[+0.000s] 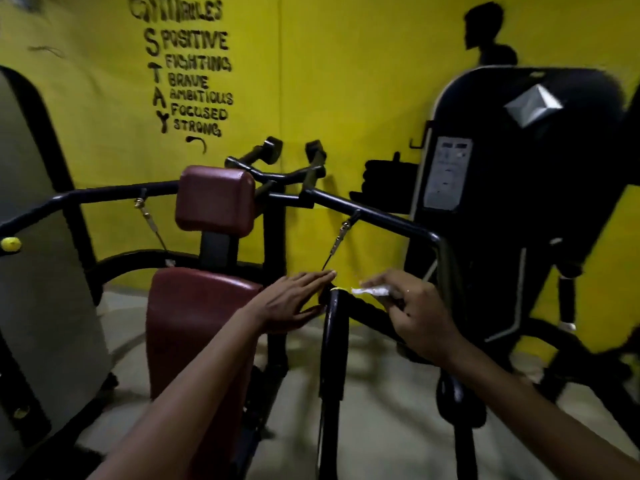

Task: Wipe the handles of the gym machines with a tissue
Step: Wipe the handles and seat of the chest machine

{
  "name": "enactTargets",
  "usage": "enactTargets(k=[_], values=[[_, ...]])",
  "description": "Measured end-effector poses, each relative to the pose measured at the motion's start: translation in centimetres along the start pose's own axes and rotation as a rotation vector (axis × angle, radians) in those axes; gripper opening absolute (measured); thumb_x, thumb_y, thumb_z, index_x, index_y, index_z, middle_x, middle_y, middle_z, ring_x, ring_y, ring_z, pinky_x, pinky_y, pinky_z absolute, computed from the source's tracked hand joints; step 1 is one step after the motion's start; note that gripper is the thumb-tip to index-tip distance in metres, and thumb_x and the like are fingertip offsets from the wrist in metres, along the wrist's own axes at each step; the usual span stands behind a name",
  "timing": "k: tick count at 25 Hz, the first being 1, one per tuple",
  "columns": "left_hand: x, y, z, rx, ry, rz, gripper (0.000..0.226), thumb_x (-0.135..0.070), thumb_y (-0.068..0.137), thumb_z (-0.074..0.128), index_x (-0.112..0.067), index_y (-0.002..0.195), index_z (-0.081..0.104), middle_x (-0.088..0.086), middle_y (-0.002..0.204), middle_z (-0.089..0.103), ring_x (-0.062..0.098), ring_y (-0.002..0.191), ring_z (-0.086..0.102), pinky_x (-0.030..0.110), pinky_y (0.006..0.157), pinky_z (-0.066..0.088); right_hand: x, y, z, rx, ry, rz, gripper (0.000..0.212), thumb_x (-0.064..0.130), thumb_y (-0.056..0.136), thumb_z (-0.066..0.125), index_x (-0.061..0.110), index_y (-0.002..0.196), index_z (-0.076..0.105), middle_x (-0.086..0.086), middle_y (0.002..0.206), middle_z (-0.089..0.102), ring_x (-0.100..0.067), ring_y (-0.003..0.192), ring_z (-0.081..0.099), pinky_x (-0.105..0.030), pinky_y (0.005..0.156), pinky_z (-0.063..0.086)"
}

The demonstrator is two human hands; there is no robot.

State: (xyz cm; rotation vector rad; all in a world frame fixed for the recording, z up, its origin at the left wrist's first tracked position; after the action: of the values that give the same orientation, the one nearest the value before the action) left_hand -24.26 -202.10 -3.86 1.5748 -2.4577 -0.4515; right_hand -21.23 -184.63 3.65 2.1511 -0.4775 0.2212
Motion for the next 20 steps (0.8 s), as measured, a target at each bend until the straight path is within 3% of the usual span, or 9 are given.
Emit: enactTargets(k=[3,7,9,12,15,20], values=[[-0.8,0.5,0.4,-0.011,-0.086,0.126,0.072,-0.062,0.091,0.026,-0.027,0.153,0.01,-0.005,0.158,0.021,0.018,0.136,0.036,0.038,0.099,0.04,1.4,-0.4,0.1,-0.037,-0.084,0.092,0.021,0.004,0.084,0.053,0.007,0.098,0.069,-0.004,0.097,0.071,-0.013,0.093,0.065,-0.021,0.08,0.048],[-0.8,0.5,1.4,-0.002,-0.111,0.204,0.078,-0.072,0.088,0.013,-0.028,0.153,0.006,-0.005,0.16,0.012,0.019,0.139,0.033,0.039,0.104,0.039,3.1,-0.2,2.1,-0.057,-0.3,0.062,0.032,0.013,0.09,0.045,0.003,0.112,0.065,-0.01,0.112,0.068,-0.024,0.106,0.064,-0.031,0.091,0.048],[-0.9,0.4,1.6,-0.005,-0.123,0.215,0.078,-0.072,0.088,0.013,-0.028,0.152,0.003,-0.003,0.16,0.011,0.021,0.139,0.033,0.04,0.103,0.04,3.3,0.0,3.6,0.009,-0.392,0.023,0.034,0.017,0.092,0.045,0.003,0.117,0.064,-0.012,0.118,0.066,-0.025,0.11,0.062,-0.035,0.092,0.05],[-0.6,0.4,1.8,-0.002,-0.139,0.218,0.075,-0.067,0.09,0.021,-0.026,0.152,0.009,-0.004,0.161,0.008,0.02,0.139,0.033,0.041,0.104,0.04,3.2,-0.6,6.4,0.138,-0.514,-0.032,0.033,0.004,0.084,0.059,0.003,0.116,0.065,-0.014,0.118,0.065,-0.026,0.112,0.062,-0.039,0.089,0.053],[-0.5,0.3,1.9,0.002,-0.159,0.22,0.074,-0.062,0.09,0.026,-0.027,0.153,0.009,-0.005,0.161,0.007,0.019,0.139,0.032,0.04,0.104,0.039,3.7,-1.3,7.0,0.143,-0.518,-0.038,0.033,0.0,0.082,0.06,0.004,0.114,0.066,-0.011,0.118,0.066,-0.023,0.113,0.061,-0.039,0.091,0.052],[-0.6,0.1,1.8,-0.008,-0.153,0.218,0.078,-0.065,0.087,0.024,-0.023,0.152,0.013,-0.003,0.161,0.008,0.021,0.138,0.035,0.043,0.101,0.043,6.5,-4.4,6.9,0.157,-0.47,-0.126,0.034,0.009,0.097,0.037,0.004,0.11,0.069,-0.008,0.116,0.067,-0.018,0.114,0.06,-0.033,0.096,0.049]])
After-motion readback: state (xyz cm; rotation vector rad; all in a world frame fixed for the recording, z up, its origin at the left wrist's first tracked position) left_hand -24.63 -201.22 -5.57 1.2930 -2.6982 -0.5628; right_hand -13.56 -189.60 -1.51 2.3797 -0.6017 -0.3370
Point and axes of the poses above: each hand's wrist, its own y-axis towards the middle knuckle, its own z-axis out of the palm, x = y × z, the point moved 9 cm from there along y, towards the middle knuckle
